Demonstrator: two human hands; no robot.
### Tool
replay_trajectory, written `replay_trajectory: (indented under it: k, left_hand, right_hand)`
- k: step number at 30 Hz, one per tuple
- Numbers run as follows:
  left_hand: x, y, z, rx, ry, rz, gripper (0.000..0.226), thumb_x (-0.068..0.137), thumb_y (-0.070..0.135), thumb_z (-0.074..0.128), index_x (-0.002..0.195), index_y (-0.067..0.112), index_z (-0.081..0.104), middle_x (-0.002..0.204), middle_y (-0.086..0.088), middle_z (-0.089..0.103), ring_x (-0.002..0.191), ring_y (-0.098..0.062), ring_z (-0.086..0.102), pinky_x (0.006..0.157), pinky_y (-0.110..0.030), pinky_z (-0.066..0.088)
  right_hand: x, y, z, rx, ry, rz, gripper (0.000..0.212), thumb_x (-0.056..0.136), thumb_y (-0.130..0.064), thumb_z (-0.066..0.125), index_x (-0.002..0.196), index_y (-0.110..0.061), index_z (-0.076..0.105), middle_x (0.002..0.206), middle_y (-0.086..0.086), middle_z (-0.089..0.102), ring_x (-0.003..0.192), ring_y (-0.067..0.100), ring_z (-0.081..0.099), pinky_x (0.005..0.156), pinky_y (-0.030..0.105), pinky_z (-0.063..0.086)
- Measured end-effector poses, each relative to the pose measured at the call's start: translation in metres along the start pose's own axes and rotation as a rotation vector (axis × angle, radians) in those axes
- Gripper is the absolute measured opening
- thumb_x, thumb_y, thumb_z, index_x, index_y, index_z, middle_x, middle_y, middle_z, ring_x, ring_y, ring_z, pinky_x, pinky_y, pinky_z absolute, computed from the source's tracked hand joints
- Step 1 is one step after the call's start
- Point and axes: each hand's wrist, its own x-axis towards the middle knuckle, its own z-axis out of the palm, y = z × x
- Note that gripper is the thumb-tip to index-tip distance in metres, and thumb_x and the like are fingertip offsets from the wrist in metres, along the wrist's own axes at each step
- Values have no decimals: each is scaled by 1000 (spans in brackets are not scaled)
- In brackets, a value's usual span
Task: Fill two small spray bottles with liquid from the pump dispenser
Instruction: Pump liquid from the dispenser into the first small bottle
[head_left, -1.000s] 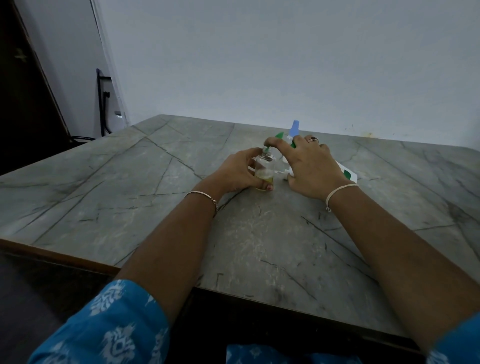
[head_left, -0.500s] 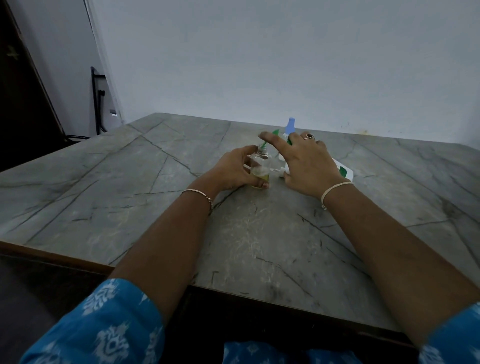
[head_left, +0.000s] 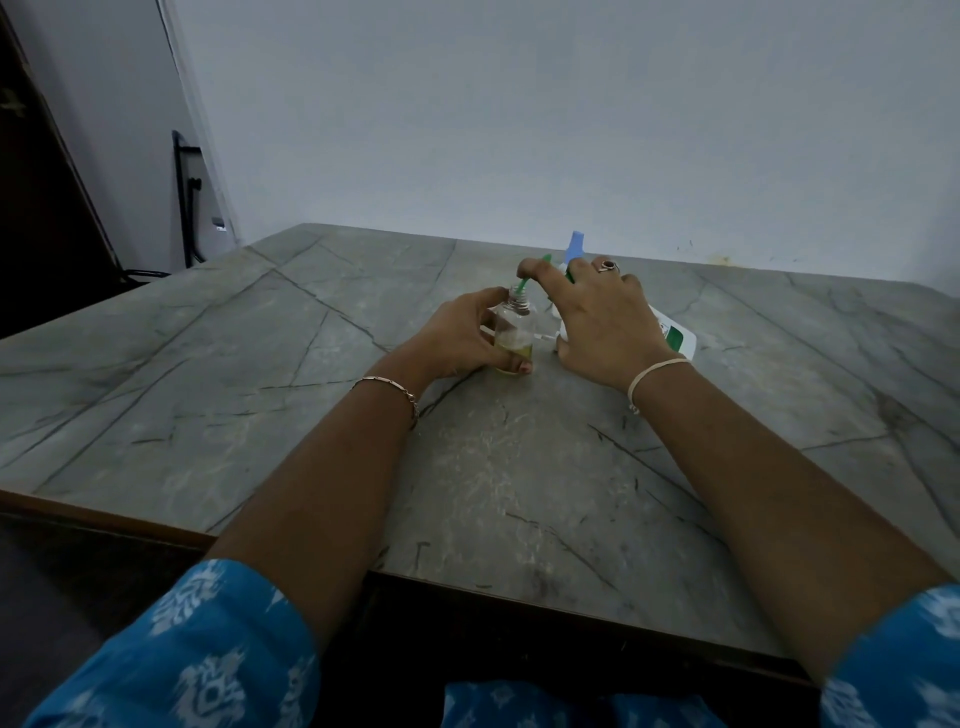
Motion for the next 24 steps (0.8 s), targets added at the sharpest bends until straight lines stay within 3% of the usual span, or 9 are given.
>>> replay_trajectory:
  k: [5,11,16,24]
  left_hand:
    - [-1,1,0,-1,6,5,85,63,20,89,137,18,47,112,-4,64,97,-17,64,87,-24,48]
    - [2,-2,2,-11,8,8,84,61,21,90,135,20,50,112,-6,66,95,-19,66,92,-30,52]
    - [1,-1,1,-10,0,7,82,62,21,90,134,23,50,114,-4,65,97,-18,66,90,-27,50]
    - [-2,1,2,-51,1,-16,93,64,13,88,143,16,40,114,-6,62,90,-16,64,85,-24,49]
  right_hand:
    - [-2,2,-1,-5,-19,1,80,80,-17,64,146,-35,22,110,13,53,106,35,51,88,47,44]
    - [-2,0,-1,15,3,15,74,77,-15,62,141,-32,29,105,10,53,101,34,52,84,46,44]
    - [1,-3,0,30,16,19,68,78,-16,63,137,-30,31,108,11,55,104,34,53,87,47,44]
    - [-4,0,1,-35,16,8,82,78,-16,63,147,-35,23,108,13,54,103,35,52,84,46,44]
